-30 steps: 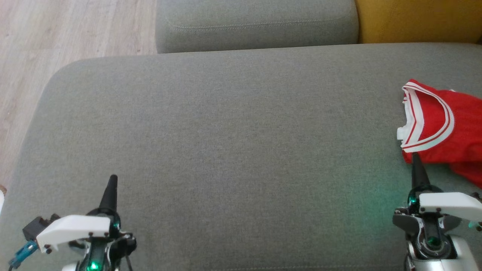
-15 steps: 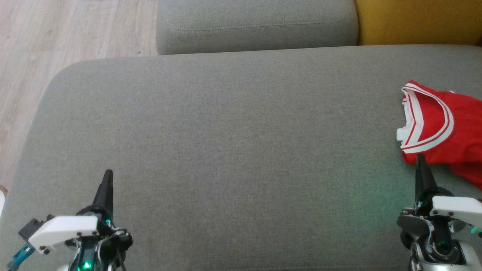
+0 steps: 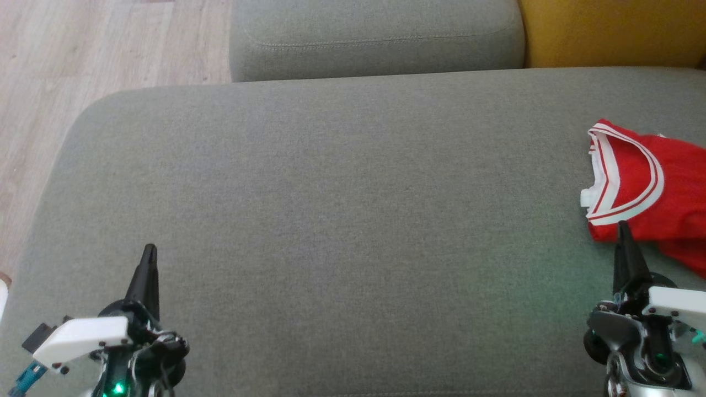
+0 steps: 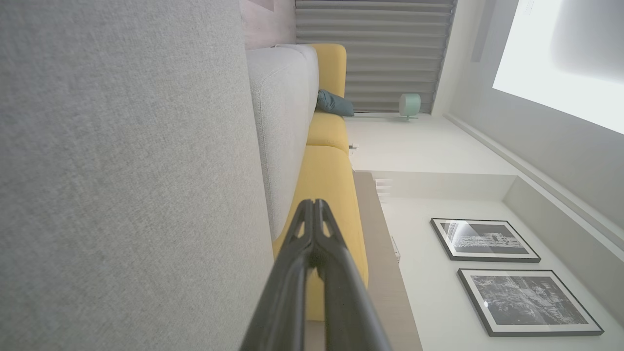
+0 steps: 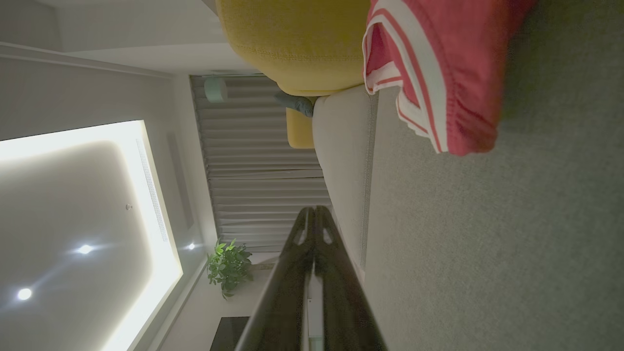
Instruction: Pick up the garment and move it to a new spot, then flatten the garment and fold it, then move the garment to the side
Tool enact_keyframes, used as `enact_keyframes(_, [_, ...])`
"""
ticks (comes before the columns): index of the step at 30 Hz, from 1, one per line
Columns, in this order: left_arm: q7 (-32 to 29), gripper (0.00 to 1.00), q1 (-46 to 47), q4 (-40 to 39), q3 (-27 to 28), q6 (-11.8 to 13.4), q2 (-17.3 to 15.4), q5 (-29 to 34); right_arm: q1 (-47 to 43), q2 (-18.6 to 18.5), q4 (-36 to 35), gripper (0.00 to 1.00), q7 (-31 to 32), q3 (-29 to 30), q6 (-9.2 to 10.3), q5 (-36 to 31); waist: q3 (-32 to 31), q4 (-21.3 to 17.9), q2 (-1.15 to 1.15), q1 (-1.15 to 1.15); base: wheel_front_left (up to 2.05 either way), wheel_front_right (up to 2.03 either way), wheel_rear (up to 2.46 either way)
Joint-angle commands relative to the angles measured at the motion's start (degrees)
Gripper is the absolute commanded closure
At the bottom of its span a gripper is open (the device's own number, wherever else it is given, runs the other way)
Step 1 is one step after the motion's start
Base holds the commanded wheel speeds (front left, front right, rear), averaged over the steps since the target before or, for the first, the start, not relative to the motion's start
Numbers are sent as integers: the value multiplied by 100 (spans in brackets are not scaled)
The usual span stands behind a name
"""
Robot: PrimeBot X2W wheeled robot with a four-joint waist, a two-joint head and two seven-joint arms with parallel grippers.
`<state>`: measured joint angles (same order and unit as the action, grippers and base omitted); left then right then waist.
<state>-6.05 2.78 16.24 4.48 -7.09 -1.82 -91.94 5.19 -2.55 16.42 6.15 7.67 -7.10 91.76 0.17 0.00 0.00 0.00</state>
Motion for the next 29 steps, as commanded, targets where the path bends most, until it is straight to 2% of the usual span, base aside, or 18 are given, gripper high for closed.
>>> enact_keyframes(1, [-43, 100, 342, -218, 203, -40, -106, -24, 99, -32, -239, 100, 34, -115, -39, 40, 0, 0, 0, 0, 0, 0, 0])
enact_keyframes(29, [-43, 100, 342, -219, 203, -40, -106, -24, 99, -32, -239, 100, 34, -115, -39, 40, 1, 0, 0, 0, 0, 0, 0])
